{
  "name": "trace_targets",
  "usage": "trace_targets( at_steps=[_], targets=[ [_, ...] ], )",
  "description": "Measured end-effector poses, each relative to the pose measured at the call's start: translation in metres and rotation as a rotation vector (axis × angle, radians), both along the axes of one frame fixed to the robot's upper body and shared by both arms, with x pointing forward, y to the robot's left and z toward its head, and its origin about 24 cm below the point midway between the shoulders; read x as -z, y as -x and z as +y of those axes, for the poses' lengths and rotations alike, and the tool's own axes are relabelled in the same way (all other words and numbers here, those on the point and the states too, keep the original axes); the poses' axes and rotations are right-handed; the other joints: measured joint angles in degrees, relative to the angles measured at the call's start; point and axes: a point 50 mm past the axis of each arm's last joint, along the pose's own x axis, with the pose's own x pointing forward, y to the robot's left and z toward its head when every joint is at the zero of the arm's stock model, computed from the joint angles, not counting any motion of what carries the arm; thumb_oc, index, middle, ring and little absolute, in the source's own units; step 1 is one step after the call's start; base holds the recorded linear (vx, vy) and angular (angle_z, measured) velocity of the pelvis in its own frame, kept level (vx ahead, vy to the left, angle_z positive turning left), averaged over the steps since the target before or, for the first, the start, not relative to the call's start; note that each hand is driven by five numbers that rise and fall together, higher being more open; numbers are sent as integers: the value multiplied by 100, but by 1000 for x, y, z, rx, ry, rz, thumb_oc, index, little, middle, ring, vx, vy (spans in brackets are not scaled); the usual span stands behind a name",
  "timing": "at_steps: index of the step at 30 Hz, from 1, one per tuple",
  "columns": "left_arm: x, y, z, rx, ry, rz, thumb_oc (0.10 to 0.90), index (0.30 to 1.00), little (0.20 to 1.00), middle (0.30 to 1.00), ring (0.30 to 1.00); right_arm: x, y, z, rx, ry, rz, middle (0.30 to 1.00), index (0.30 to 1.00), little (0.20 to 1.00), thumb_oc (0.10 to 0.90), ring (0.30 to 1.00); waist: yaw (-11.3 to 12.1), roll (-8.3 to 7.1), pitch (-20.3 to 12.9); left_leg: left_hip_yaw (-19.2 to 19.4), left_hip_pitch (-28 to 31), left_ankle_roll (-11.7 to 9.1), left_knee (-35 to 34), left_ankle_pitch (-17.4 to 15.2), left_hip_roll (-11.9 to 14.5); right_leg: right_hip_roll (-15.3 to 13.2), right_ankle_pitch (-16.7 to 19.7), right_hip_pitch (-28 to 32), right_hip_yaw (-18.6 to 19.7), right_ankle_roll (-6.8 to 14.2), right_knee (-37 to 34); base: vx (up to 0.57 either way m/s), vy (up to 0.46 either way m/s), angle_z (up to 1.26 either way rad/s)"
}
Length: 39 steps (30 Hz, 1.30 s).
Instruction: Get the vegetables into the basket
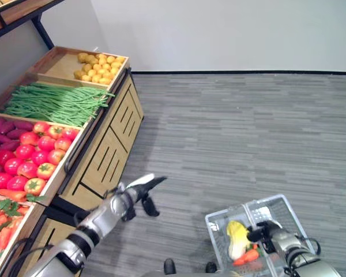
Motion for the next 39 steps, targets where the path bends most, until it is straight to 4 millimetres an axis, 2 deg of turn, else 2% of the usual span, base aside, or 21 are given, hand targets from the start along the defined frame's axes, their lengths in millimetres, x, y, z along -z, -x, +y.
trace_targets(
  at_steps=[3, 6, 8, 13, 16, 22, 31, 39],
  targets=[
    [23, 26, 16, -99, -31, 110, 900, 1000, 1000, 1000, 1000, 3, 12, -4, 35, 6, 15, 300, 300, 300, 400, 300, -8, -56, -27, 5, -32, 0, 0, 1, 0, 0, 0, -40, 9, 0, 0, 0, 0, 0],
    [57, 69, 32, -360, -48, 252, 900, 1000, 1000, 1000, 1000, 13, 39, -5, 70, 0, 78, 300, 300, 300, 400, 300, 6, -146, -91, 22, -43, 5, 0, -13, -7, -8, -12, -73, 29, -2, -1, 29, 5, -3],
    [64, 82, 35, -438, -29, 285, 900, 1000, 1000, 1000, 1000, 16, 49, -3, 84, -7, 94, 300, 300, 300, 400, 300, 2, -179, -118, 46, -45, 3, -1, -22, -5, -7, -14, -89, 52, -1, -1, 34, 4, -7],
    [88, 142, 34, -870, 114, 428, 900, 1000, 1000, 1000, 1000, 30, 83, 9, 144, -27, 144, 300, 300, 300, 400, 300, -62, -231, -295, 114, -41, 0, -1, -77, 4, 1, -42, -115, 121, -7, -2, 27, 4, -7],
    [92, 161, 39, -941, 74, 483, 900, 1000, 1000, 1000, 1000, 35, 95, 14, 167, -43, 181, 300, 300, 300, 400, 300, -41, -268, -359, 146, -32, -4, -2, -95, 13, 7, -55, -118, 160, -16, -10, 25, 9, -6],
    [94, 176, 41, -906, -19, 512, 900, 1000, 1000, 1000, 1000, 37, 107, 17, 174, -51, 198, 300, 300, 300, 400, 300, -12, -251, -430, 234, -25, -4, -3, -130, 16, 7, -64, -139, 224, -12, -26, 11, 6, -6],
    [92, 162, 37, -878, -7, 439, 900, 1000, 1000, 1000, 1000, 40, 111, 24, 176, -67, 203, 300, 300, 300, 400, 300, 8, -283, -409, 153, -65, -5, -2, -130, 10, 6, -83, -151, 161, -21, -26, 7, 5, 3],
    [92, 161, 37, -874, -6, 435, 900, 1000, 1000, 1000, 1000, 40, 111, 25, 175, -69, 203, 300, 300, 300, 400, 300, 12, -284, -406, 128, -69, -5, -1, -130, 9, 6, -101, -147, 136, -15, -29, 2, 0, 0]
  ],
)
